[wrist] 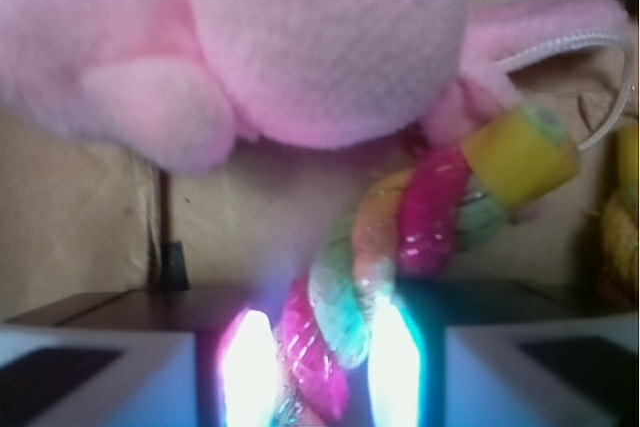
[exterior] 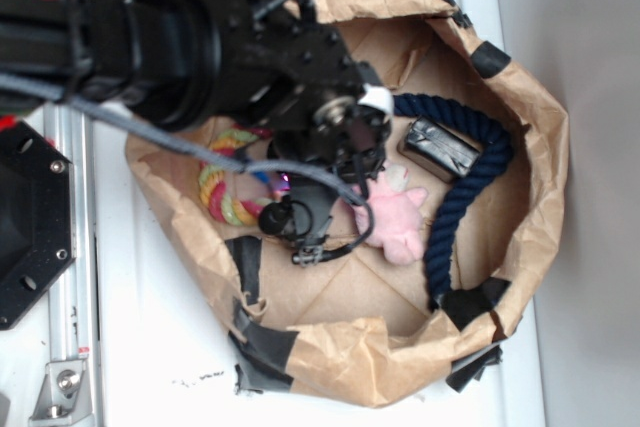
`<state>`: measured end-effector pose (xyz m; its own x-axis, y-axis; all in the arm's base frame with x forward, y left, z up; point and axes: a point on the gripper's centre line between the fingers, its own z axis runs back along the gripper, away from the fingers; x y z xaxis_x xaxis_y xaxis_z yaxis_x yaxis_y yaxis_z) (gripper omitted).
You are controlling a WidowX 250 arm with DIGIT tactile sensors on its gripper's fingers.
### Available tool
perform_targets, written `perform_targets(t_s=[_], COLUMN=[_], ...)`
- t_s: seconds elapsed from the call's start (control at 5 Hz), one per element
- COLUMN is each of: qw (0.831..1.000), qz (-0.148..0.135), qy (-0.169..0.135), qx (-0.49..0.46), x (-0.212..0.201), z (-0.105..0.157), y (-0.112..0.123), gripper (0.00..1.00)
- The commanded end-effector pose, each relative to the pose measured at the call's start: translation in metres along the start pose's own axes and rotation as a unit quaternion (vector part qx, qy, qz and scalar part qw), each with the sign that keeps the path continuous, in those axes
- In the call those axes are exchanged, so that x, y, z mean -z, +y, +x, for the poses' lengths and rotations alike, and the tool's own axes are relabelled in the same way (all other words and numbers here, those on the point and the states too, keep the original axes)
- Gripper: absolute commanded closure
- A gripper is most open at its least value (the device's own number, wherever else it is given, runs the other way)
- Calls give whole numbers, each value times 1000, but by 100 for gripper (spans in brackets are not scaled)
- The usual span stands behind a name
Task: Grab the multicolored rope.
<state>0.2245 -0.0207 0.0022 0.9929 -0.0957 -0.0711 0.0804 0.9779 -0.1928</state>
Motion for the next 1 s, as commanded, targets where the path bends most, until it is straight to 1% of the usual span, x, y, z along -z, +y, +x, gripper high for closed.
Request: perform_targets(t_s=[0.0,0.2,0.4,0.6,0.8], qw=[998,995,992,992,989], qz=[50,52,54,64,87], qy=[-21,-79,-113,-111,-108], qx=[15,15,14,19,45], x=[-33,-84,-135,-178,-176], z=[-2,14,21,25,28], y=[-5,-12,-24,-35,-35], gripper=[100,100,100,100,100])
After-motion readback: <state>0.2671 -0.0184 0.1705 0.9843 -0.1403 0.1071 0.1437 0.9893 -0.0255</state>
